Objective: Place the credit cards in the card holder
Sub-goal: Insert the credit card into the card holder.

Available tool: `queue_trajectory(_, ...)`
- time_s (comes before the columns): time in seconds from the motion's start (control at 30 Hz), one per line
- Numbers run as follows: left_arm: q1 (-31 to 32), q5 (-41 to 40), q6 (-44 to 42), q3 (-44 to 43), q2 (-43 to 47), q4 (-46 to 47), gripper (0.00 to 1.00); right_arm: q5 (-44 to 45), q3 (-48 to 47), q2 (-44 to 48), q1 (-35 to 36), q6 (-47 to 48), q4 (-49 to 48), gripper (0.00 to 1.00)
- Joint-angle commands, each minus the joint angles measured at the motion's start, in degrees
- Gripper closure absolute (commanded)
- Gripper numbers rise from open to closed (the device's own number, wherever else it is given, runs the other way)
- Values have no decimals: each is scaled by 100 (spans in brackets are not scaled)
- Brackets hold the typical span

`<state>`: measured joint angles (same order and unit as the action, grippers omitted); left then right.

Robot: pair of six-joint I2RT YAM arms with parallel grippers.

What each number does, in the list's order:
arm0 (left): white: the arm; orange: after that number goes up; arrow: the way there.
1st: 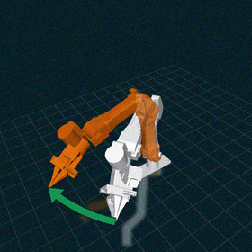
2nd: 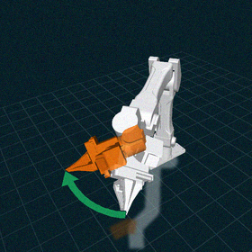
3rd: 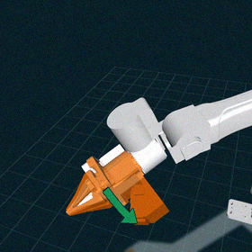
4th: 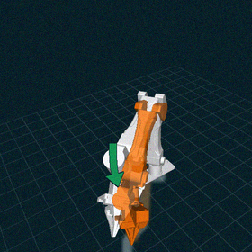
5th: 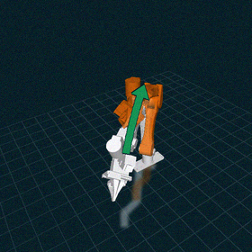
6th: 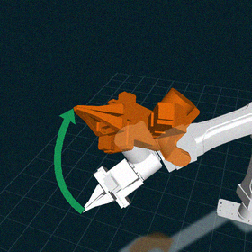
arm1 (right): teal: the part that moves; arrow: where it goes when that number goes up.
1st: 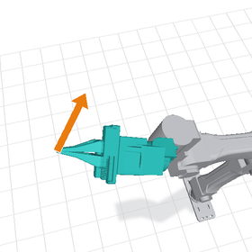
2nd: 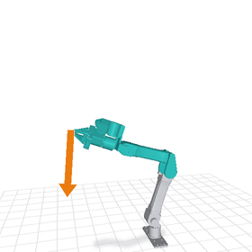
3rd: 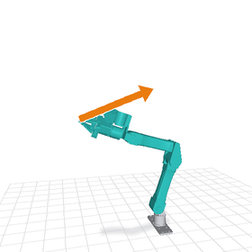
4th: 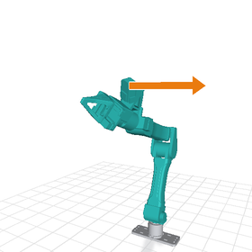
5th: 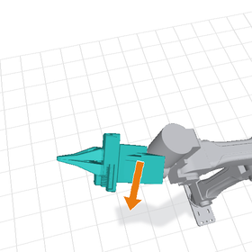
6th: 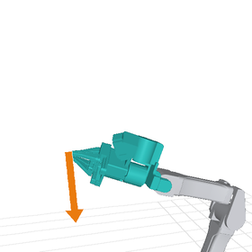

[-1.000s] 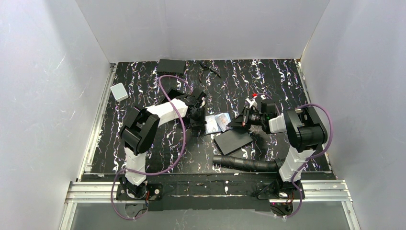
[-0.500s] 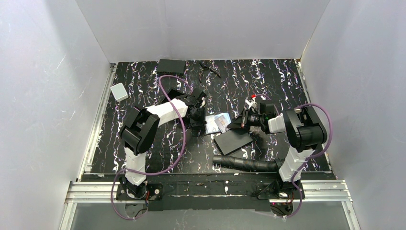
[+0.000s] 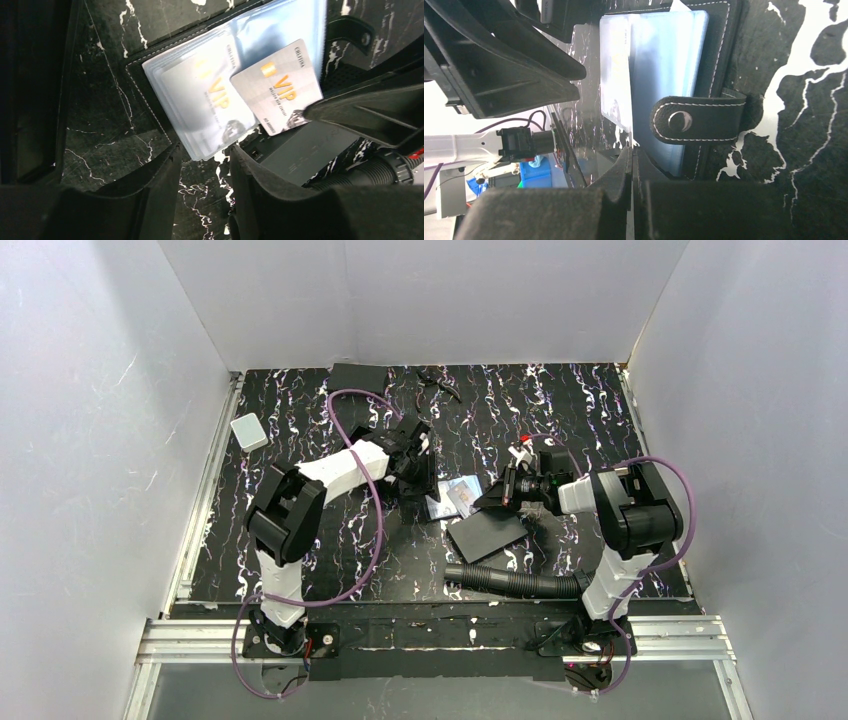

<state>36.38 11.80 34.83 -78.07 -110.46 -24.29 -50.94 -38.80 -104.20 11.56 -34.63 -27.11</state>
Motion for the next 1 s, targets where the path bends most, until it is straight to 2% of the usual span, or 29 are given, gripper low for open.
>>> queue_trajectory(0.0,-27,116,139,-169,329,35,55,-6,-140,60,32,30,-12,99)
queue_trajectory(0.13,-19,29,134,-423,-103,-121,55,82,-102,285,-1,-117,-75,99)
queue_trajectory(0.33,-8,-301,-30,-266,-313,-265,52,156,-136,615,-171,-143,136,99)
queue_trajectory(0.67,-18,-877,-267,-234,-690,-870,62,-133,-177,419,-235,-9,209,99)
queue_trajectory(0.97,-17,-1250,-412,-192,-730,-1078,78,-129,-201,96,-133,-10,80,99)
